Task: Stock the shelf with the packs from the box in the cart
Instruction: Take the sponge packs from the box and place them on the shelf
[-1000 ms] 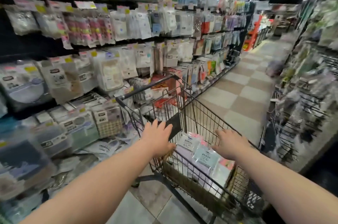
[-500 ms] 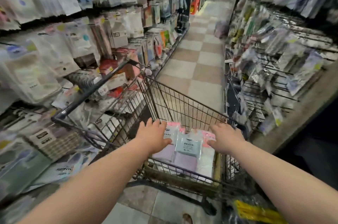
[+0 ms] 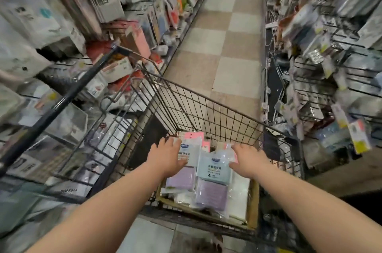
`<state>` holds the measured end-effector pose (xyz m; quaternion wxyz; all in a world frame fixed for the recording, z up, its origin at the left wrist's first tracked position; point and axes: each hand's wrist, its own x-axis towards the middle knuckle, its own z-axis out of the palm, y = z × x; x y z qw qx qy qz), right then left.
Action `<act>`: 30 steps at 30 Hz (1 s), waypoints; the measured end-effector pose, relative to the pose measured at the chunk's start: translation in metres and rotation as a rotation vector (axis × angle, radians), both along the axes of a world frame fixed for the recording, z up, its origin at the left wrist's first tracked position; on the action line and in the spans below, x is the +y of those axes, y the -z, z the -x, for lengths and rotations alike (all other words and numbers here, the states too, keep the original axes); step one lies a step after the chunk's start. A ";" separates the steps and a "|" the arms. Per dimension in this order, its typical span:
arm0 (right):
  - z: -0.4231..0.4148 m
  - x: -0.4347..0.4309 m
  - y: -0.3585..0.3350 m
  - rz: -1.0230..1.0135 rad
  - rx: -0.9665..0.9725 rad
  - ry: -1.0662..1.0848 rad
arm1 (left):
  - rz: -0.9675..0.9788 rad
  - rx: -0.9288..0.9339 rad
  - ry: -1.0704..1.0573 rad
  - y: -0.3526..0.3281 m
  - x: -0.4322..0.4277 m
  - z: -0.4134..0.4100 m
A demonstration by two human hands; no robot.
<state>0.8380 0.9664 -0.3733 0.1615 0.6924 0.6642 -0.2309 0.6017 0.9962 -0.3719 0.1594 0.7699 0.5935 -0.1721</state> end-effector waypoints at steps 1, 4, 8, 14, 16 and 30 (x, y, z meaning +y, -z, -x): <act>-0.001 0.003 0.008 0.020 0.017 0.020 | 0.024 0.004 0.000 0.009 0.004 0.000; -0.001 0.010 0.036 0.112 0.076 0.096 | 0.113 0.005 -0.015 0.038 0.019 0.002; -0.002 0.016 0.074 0.214 0.135 0.209 | 0.218 -0.041 -0.120 0.077 0.038 0.005; 0.003 0.017 0.128 0.279 0.307 0.503 | 0.307 -0.308 -0.342 0.126 0.065 0.006; 0.004 0.017 0.143 0.279 0.363 0.614 | 0.310 -0.389 -0.441 0.141 0.070 0.007; 0.022 0.010 0.205 0.281 0.532 1.146 | 0.471 -0.446 -0.994 0.214 0.088 0.019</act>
